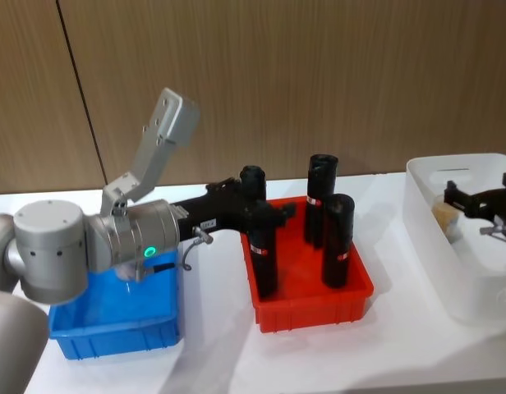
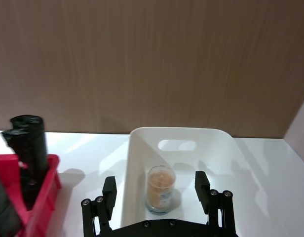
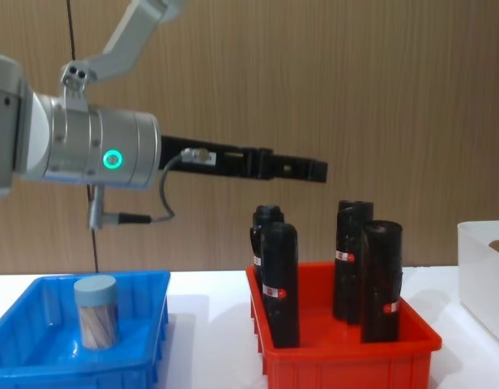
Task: Pick the cotton swabs from the blue box and place them into the white box.
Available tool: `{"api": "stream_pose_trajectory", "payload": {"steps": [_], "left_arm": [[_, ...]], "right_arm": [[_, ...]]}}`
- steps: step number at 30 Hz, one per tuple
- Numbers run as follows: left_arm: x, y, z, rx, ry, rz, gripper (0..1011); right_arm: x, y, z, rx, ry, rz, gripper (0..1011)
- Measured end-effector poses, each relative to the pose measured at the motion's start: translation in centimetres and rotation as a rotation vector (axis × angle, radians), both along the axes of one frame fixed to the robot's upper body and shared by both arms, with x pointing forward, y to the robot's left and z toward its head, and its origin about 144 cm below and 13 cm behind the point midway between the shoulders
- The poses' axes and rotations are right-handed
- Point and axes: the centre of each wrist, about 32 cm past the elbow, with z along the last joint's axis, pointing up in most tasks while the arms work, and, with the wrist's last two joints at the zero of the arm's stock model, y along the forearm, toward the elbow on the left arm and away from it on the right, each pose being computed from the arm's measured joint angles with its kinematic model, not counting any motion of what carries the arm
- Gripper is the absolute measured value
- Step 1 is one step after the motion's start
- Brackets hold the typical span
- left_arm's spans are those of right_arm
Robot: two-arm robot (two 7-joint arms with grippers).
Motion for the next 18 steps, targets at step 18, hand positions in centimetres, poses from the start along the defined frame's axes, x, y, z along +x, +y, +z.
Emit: {"api": "stream_pose_trajectory", "payload": {"steps": [18], "left_arm": [[-3.4,-0.6,-3.2,0.064,-0.137,0.181,1004]], "right_arm": [[-4.9,2.7,-2.7,0.021,-0.107,0.165,1001]]}}
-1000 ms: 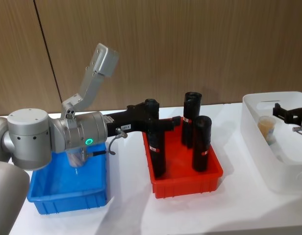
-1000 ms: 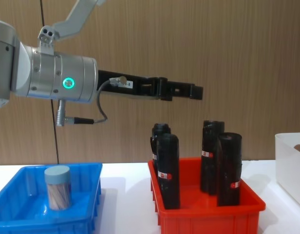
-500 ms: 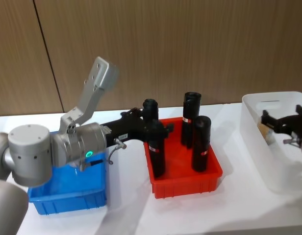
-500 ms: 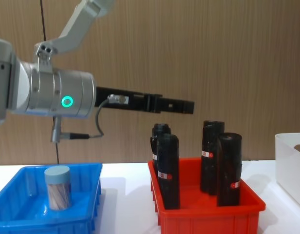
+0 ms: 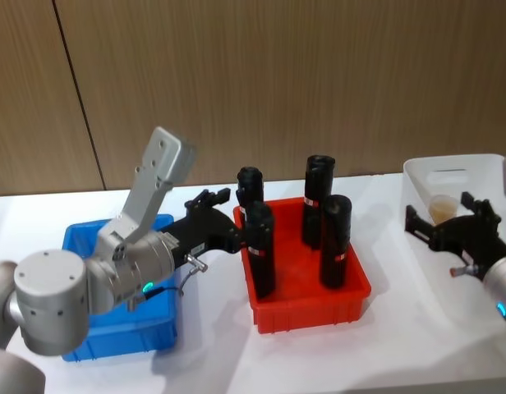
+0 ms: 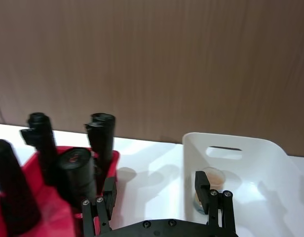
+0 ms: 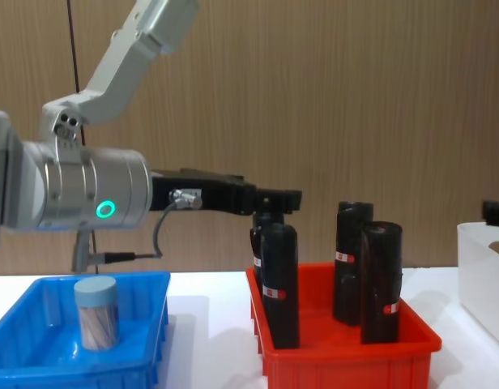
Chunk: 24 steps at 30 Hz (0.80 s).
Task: Pick the cotton swabs from the blue box and place them into the white box.
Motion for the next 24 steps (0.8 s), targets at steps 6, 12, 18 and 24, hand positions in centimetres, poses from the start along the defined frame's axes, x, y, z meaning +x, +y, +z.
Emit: {"api": "stream_pose_trajectory", "payload": {"steps": [6,12,18,24], "left_arm": [[-1.2,-0.3,-1.0,0.012,-0.045,0.054,1004],[-2.5,-0.6,-1.9,0.02,-0.09,0.107,1004],[-3.8,-0.8,-2.7,0.022,-0.136,0.158,1004],[-5.2,-1.2,-3.5,0.019,-0.181,0.207,1004]], "right_arm": [[-1.7,0.9,-0.7,0.016,-0.033,0.055,1002],[-3.3,1.7,-1.3,0.034,-0.061,0.104,1002],[-5.0,2.5,-1.8,0.056,-0.09,0.152,1001],[-5.7,2.9,-2.0,0.067,-0.101,0.173,1001]]}}
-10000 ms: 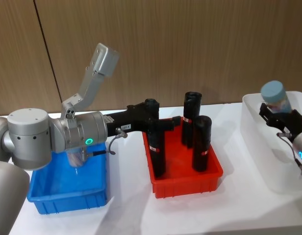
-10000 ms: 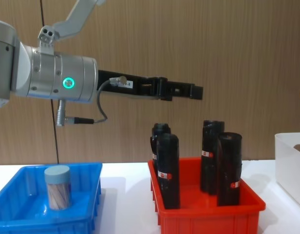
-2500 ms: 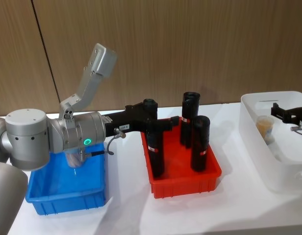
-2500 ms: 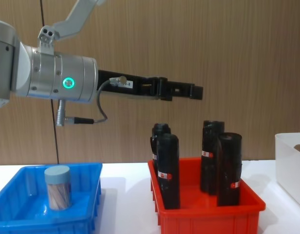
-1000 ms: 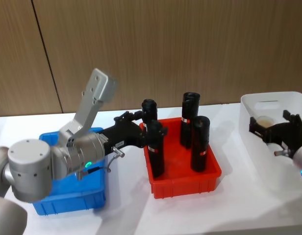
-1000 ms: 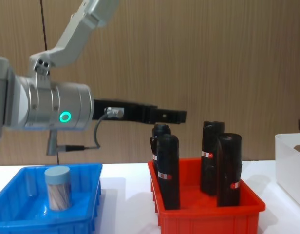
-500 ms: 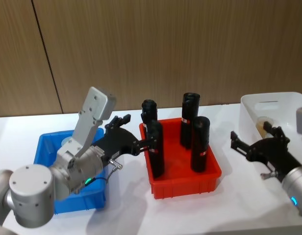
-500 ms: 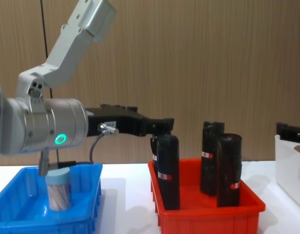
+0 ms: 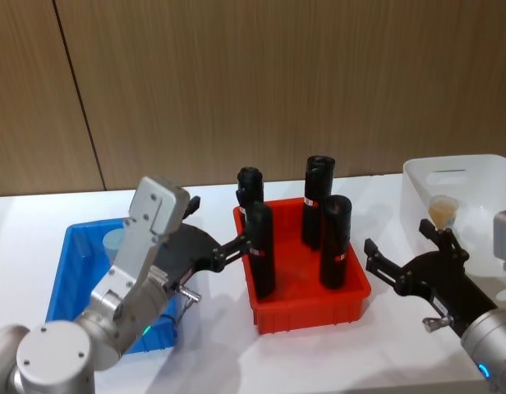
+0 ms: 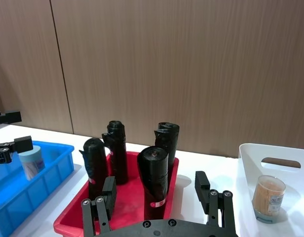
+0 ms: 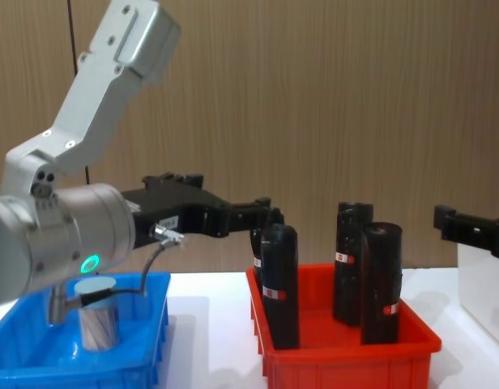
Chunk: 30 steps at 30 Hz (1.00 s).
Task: Pick the cotton swabs from the blue box and place them into the white box.
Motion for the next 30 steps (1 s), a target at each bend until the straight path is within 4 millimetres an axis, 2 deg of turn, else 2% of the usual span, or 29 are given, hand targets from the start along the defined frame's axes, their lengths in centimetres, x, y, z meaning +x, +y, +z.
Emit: {"api": "stream_pose_trajectory", "payload": {"steps": [13,30], "left_arm": [[-2.6,-0.6,-1.3,-0.017,-0.081,0.083,1004],[-2.9,-0.6,-1.4,-0.022,-0.091,0.094,1004]], "right_arm": [[-0.1,0.1,0.0,0.002,-0.001,0.003,1002],[-0.1,0.1,0.0,0.001,-0.001,0.003,1002]]}}
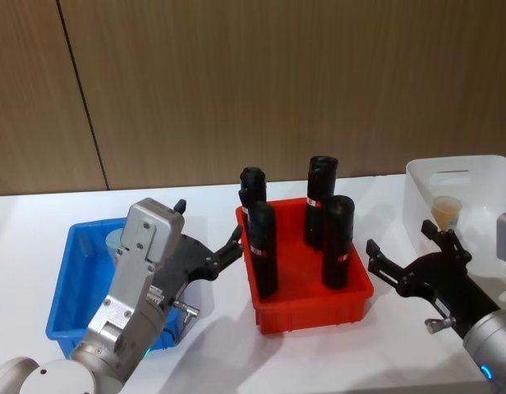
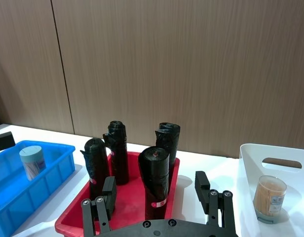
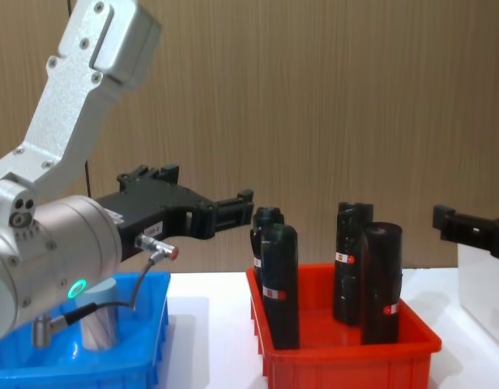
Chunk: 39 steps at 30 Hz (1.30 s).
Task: Pick the cotton swabs from the blue box and place them into the white box.
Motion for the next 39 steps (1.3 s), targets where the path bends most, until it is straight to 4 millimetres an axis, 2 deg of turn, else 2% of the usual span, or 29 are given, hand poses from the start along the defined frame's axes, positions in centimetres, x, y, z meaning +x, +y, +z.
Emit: {"api": "stream_pose_trajectory", "payload": {"steps": [20,27,39], "left_arm": [[0.0,0.0,0.0,0.0,0.001,0.001,1004],[0.0,0.0,0.0,0.0,0.001,0.001,1004],[0.0,0.0,0.0,0.0,0.001,0.001,1004]], "right_arm": [[0.3,-0.2,-0.1,-0.003,0.004,0.013,1002],[1.8,-0.7,-0.7,0.002,0.015,0.048,1002],[5.6,-2.0,-1.8,0.035,0.038,0.148,1001]]}}
